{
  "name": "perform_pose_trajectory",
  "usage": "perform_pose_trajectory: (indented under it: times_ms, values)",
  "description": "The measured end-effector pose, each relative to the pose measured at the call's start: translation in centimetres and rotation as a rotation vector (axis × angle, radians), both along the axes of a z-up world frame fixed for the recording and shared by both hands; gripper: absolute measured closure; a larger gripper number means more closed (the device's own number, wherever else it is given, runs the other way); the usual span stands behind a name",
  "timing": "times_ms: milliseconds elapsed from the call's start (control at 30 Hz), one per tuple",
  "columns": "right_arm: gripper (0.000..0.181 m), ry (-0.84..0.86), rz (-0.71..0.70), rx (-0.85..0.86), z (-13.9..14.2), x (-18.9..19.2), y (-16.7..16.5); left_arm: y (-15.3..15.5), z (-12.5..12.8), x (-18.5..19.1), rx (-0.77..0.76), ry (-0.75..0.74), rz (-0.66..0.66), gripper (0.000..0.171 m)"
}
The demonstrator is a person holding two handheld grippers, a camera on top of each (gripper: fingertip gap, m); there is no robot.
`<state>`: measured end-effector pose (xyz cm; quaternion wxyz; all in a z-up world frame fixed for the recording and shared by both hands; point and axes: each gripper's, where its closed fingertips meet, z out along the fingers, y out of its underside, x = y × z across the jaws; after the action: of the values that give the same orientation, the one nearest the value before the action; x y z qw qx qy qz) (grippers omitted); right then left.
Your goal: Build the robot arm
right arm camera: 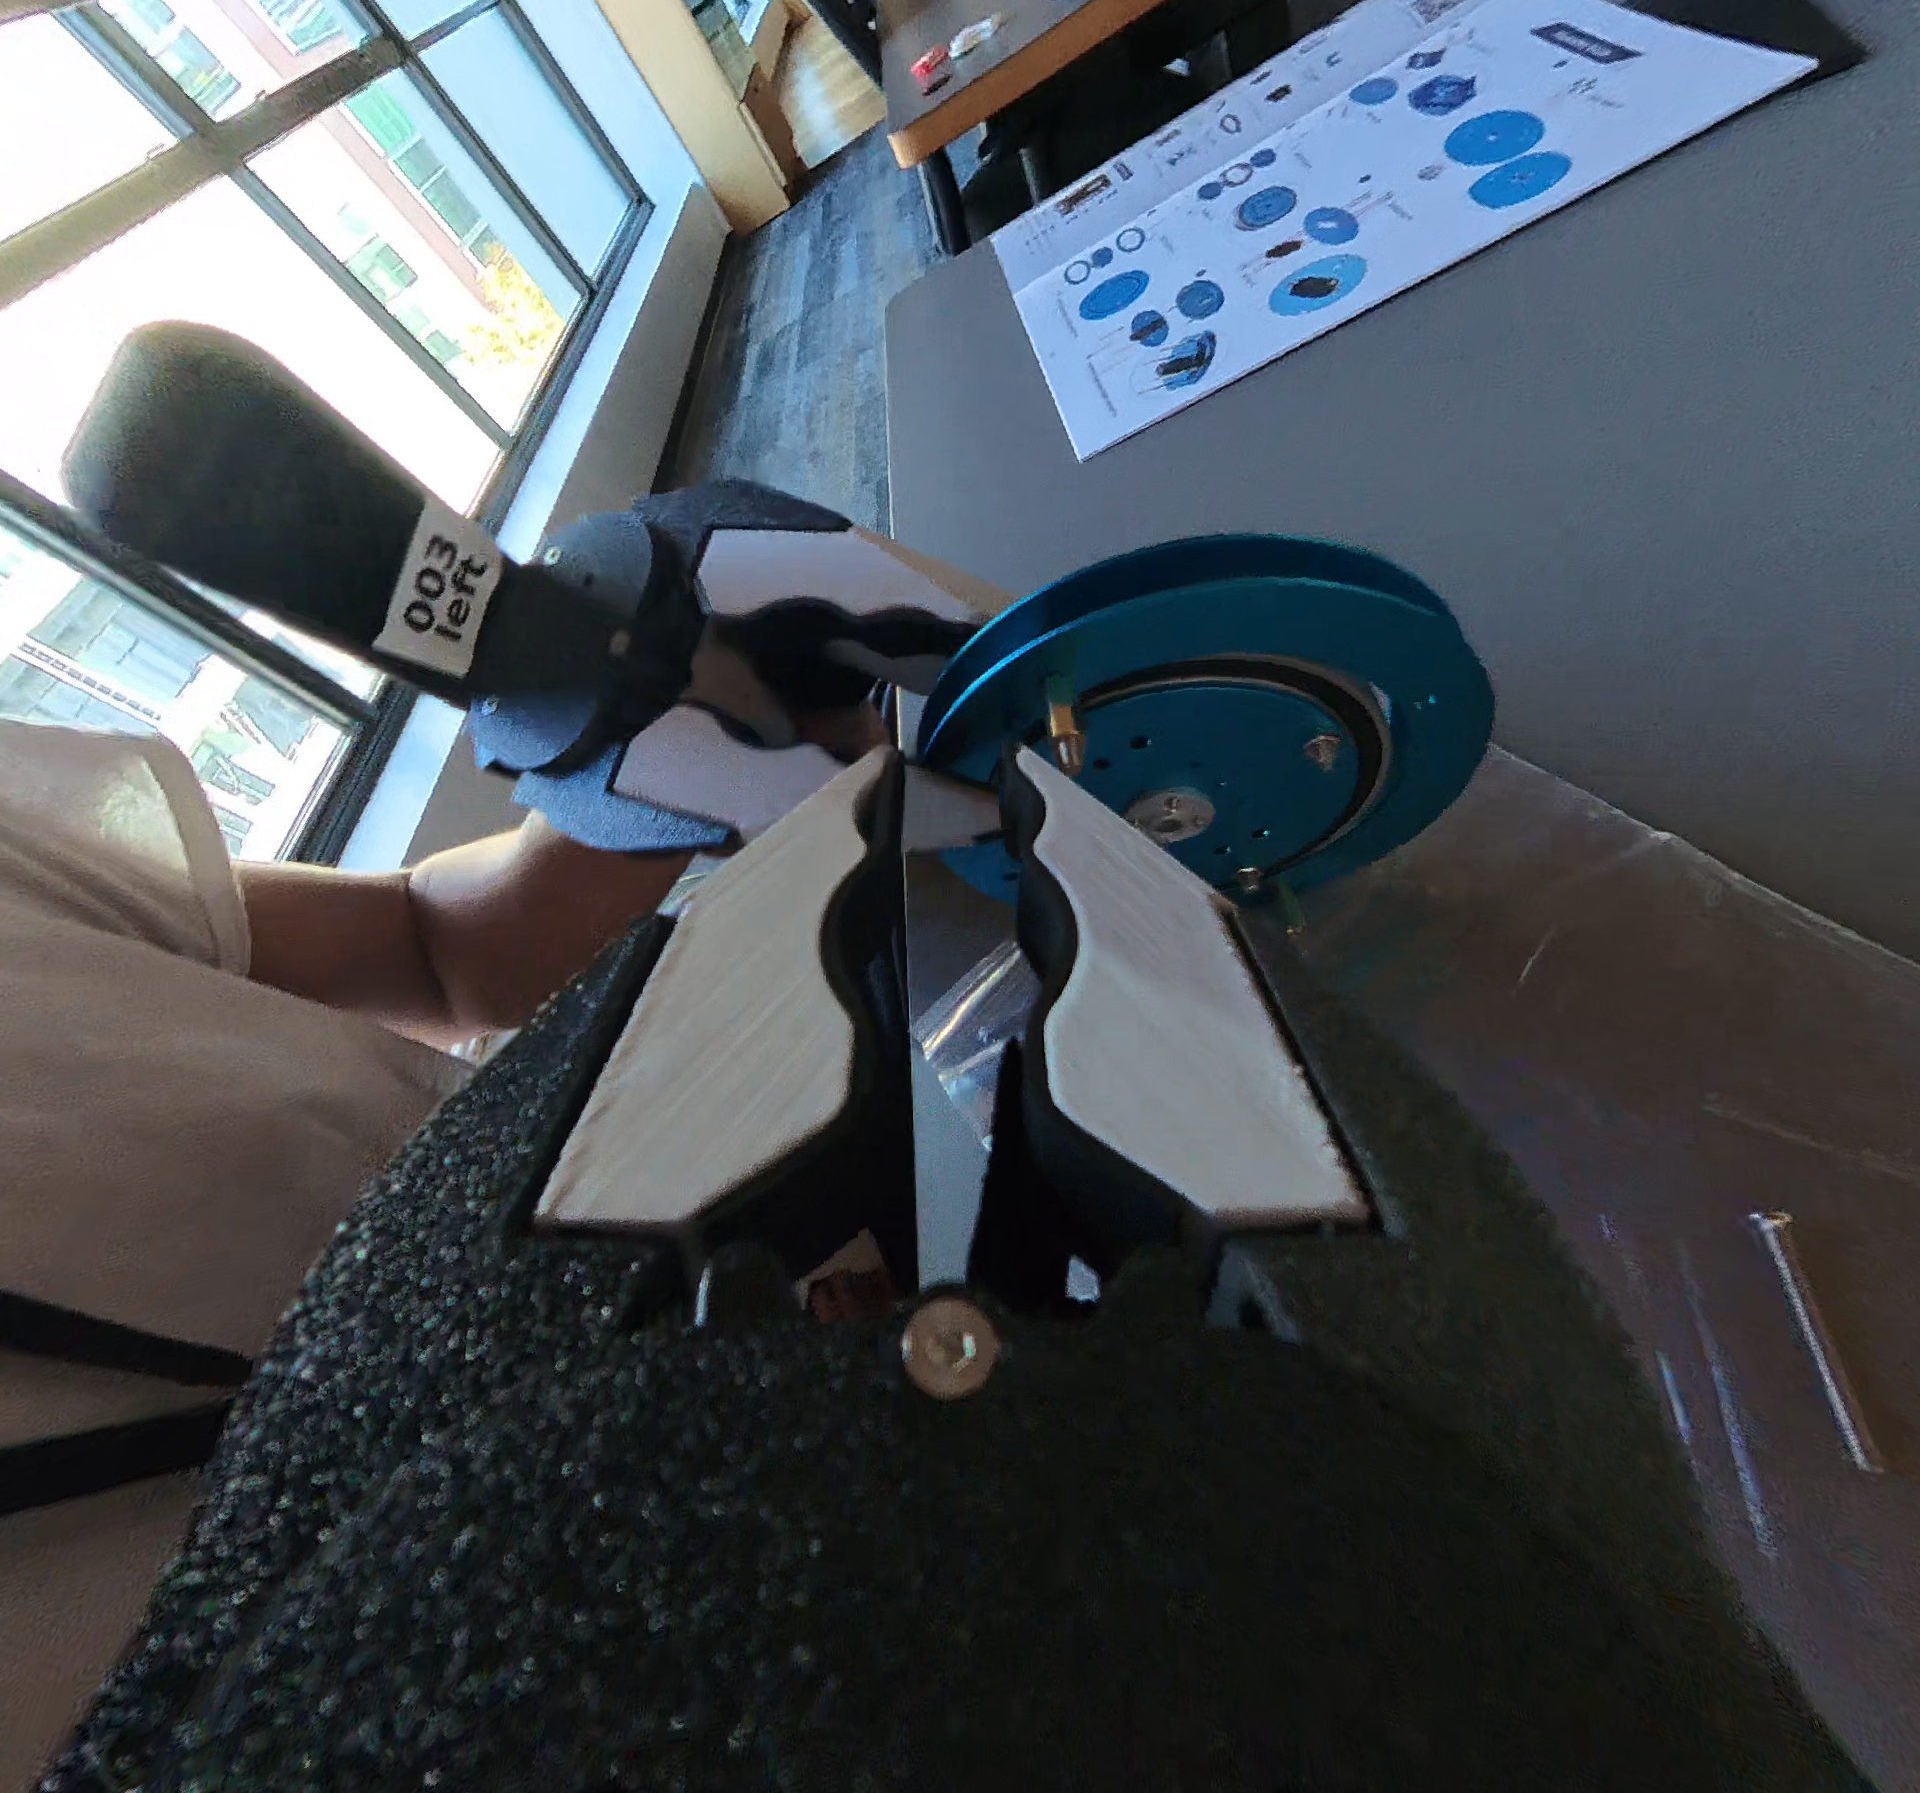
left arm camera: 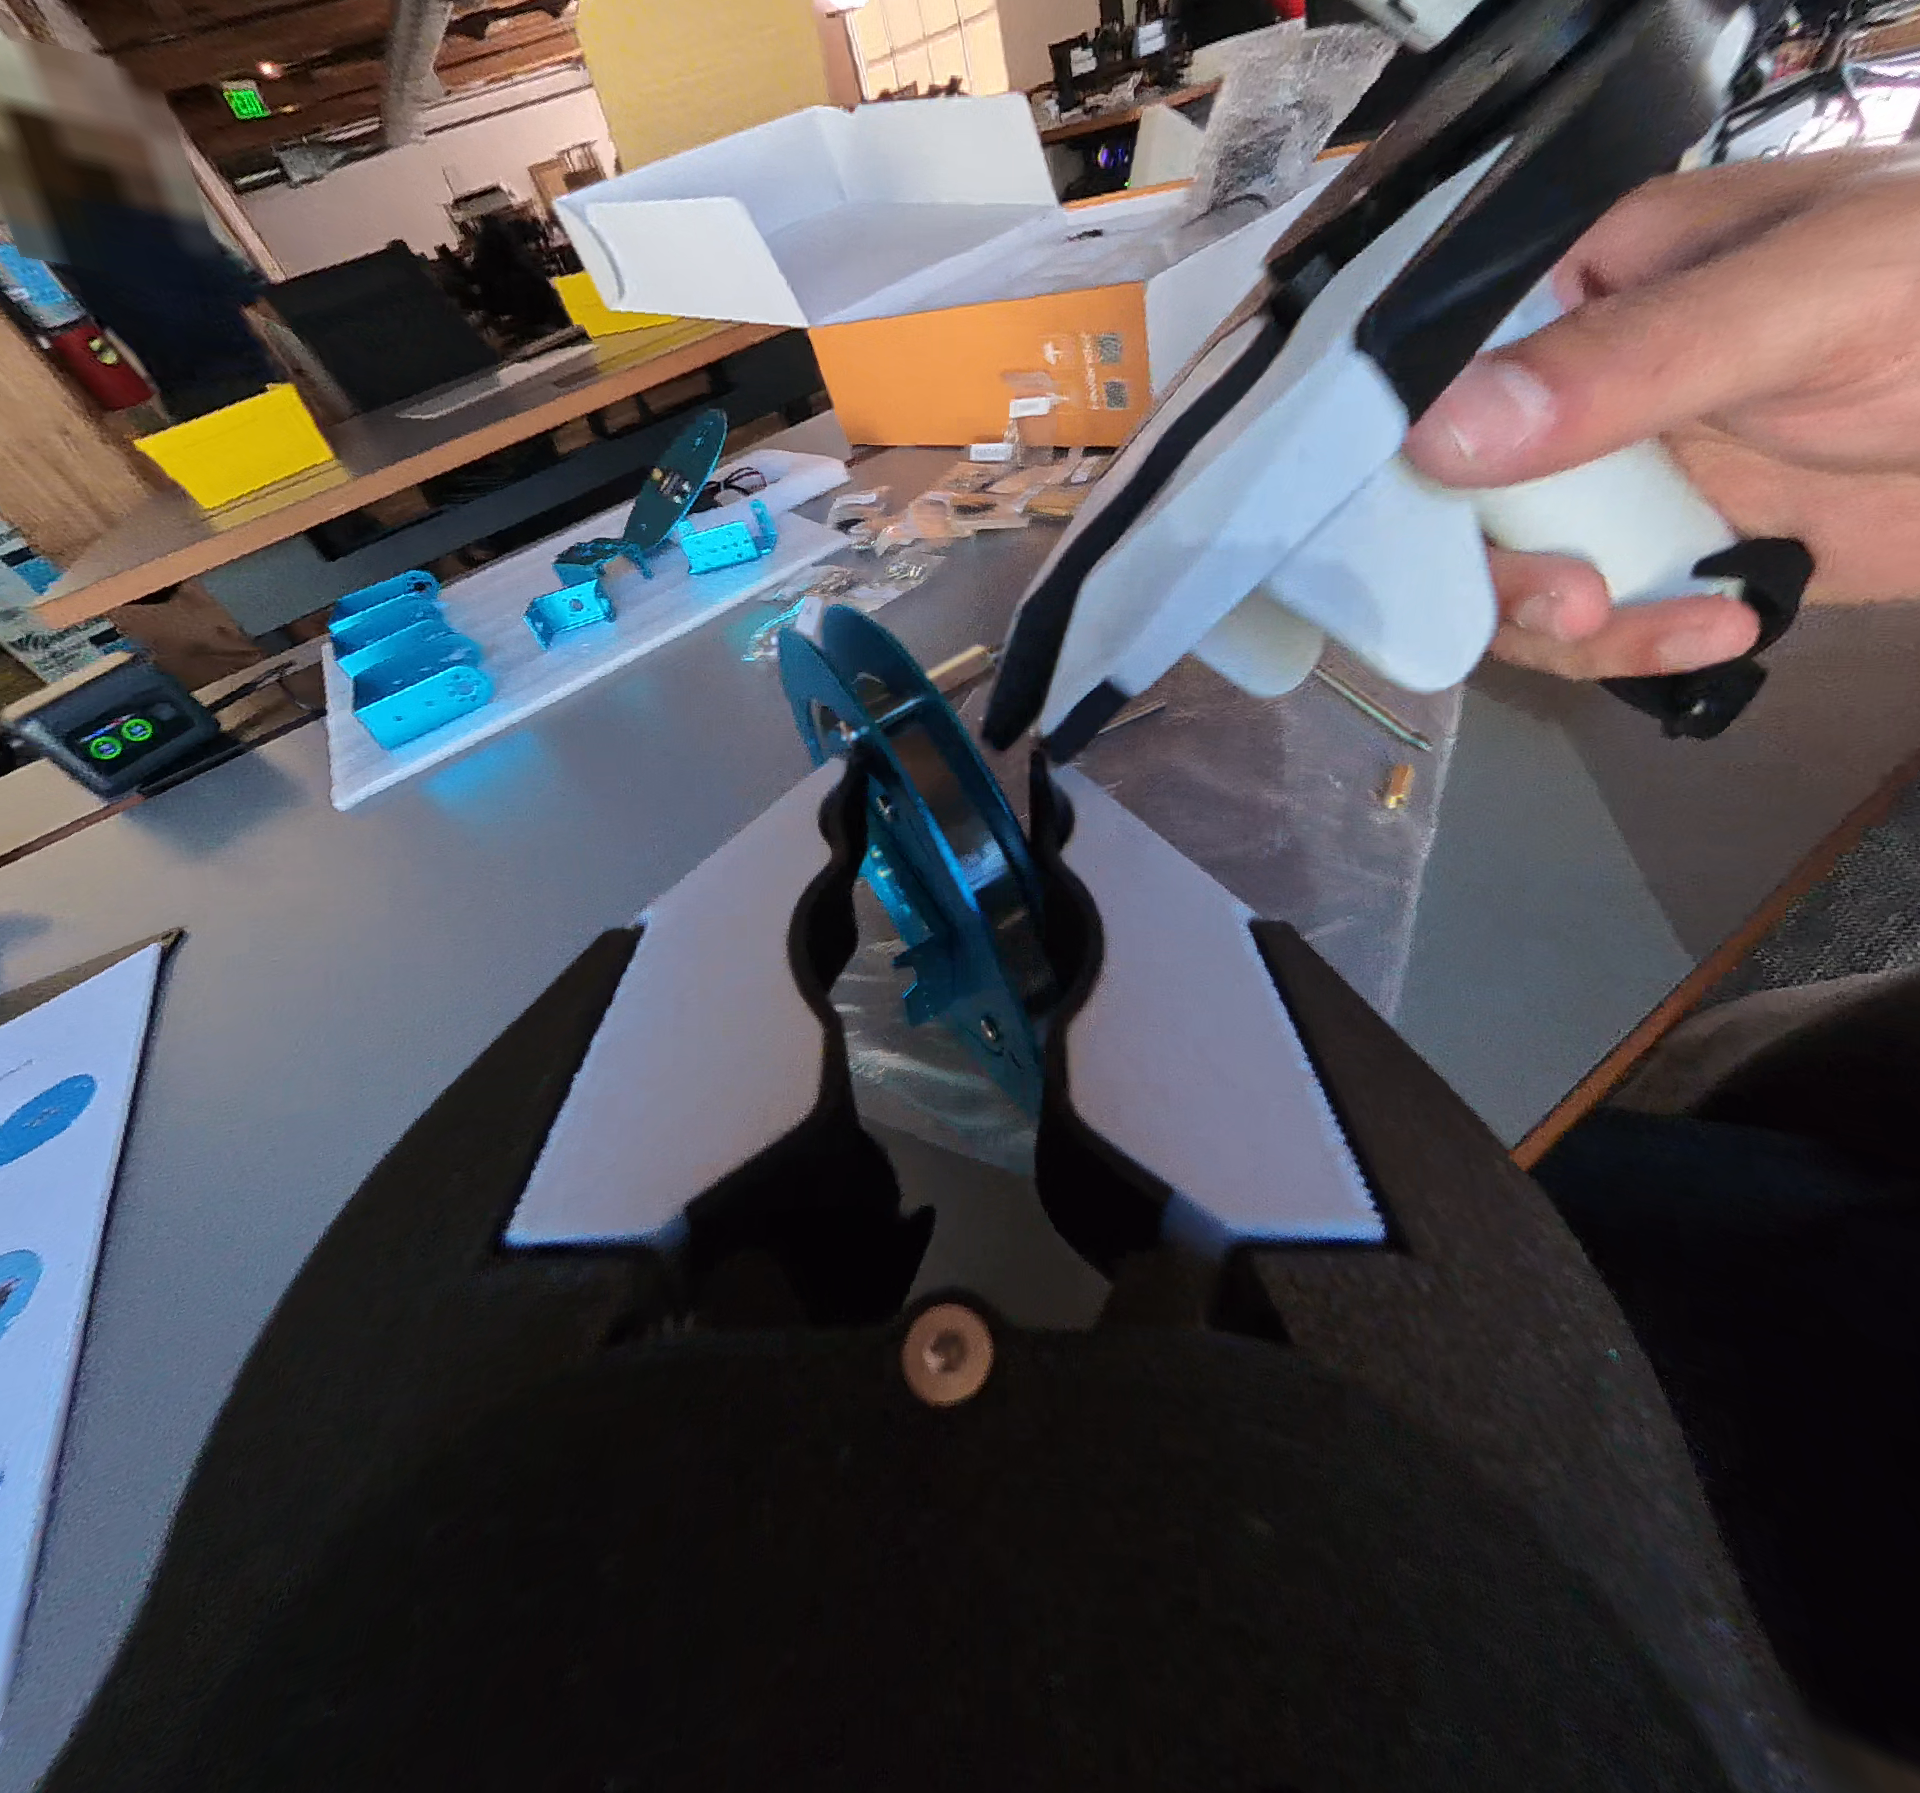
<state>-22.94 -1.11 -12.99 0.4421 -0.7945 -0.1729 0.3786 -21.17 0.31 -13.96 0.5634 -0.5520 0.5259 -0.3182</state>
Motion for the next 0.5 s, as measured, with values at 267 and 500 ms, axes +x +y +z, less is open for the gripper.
perform_pose_trajectory:
  times_ms: [267, 500]
  values:
    - [0.160, -0.312, -0.097, 0.289, 1.8, 3.0, 1.1, 2.3, 0.2, 0.4, -0.068, 0.058, 0.084, 0.153]
    - [0.167, -0.588, -0.149, 0.438, 0.5, 2.6, 2.7, 2.1, 0.2, 1.1, -0.027, 0.089, 0.089, 0.152]
